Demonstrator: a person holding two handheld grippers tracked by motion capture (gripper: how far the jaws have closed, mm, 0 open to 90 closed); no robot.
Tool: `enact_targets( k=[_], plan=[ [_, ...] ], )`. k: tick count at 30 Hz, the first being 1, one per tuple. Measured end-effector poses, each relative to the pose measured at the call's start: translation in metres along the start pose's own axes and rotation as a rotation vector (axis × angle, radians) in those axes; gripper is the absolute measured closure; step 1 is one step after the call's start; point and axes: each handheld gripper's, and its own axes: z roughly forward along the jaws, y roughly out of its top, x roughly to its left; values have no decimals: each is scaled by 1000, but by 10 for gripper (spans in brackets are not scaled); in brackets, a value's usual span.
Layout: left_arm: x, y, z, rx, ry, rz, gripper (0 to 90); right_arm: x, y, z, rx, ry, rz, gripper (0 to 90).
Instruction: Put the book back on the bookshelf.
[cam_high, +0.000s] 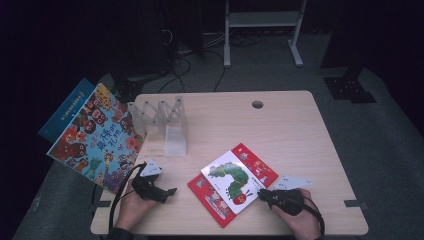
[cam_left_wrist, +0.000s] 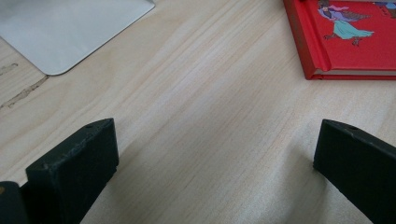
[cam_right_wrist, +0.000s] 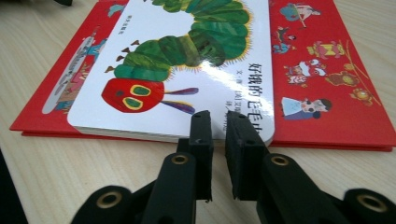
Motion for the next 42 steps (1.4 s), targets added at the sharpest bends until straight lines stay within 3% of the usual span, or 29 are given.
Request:
enact_targets(
  k=[10, 42],
  plan=[
    [0, 0, 0, 0, 0, 0, 0, -8, 1, 4, -19, -23, 8, 846],
    [0, 0, 0, 0, 0, 0, 0, -45, 32, 29, -10, -102, 15, 855]
  ],
)
